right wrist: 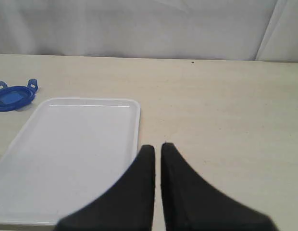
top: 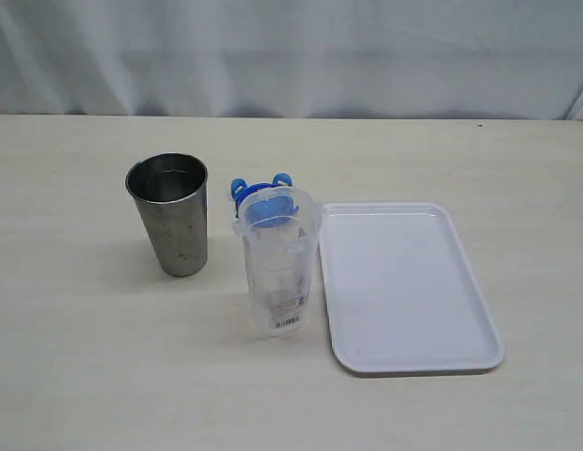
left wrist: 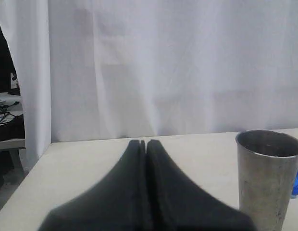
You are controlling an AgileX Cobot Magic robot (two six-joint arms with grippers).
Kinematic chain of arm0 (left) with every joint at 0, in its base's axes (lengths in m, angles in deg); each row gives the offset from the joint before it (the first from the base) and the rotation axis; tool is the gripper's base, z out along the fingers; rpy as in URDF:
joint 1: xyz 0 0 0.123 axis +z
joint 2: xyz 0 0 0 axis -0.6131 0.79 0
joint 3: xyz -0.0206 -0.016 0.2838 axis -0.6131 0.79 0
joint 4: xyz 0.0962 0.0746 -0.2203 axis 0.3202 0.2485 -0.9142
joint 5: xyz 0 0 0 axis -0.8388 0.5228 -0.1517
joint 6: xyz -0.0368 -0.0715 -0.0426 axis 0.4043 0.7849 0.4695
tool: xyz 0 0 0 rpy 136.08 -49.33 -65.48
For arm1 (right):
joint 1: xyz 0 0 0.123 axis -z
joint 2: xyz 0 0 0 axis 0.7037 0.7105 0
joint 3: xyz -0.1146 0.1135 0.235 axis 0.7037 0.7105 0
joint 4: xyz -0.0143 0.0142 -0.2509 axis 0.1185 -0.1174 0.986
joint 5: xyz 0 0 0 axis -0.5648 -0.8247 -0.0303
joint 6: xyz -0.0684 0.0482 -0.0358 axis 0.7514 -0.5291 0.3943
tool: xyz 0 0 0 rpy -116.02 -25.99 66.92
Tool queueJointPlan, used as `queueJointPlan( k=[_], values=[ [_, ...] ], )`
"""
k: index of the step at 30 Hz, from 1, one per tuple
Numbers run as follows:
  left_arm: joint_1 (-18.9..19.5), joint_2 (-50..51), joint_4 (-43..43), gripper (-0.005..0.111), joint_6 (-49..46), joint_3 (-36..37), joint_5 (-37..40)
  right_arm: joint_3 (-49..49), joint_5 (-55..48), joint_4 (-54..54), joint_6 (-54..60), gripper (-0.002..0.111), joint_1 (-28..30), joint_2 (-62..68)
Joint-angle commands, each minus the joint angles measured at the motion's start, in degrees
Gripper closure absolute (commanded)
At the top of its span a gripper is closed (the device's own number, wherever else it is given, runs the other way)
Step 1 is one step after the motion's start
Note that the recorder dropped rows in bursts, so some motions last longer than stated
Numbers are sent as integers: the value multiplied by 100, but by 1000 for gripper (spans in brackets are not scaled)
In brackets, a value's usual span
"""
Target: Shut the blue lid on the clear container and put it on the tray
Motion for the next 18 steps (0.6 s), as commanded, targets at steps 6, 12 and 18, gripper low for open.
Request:
queueJointPlan(
  k=[6, 12, 18],
  values=[
    [9, -20, -14, 107, 12, 14, -506, 21, -4, 42, -6, 104, 12, -23],
    [9, -20, -46, 107, 187, 14, -1377, 21, -4, 42, -6, 104, 12, -23],
    [9, -20, 55, 107, 1875, 14, -2933, 21, -4, 42, -6, 104, 12, -23]
  ],
)
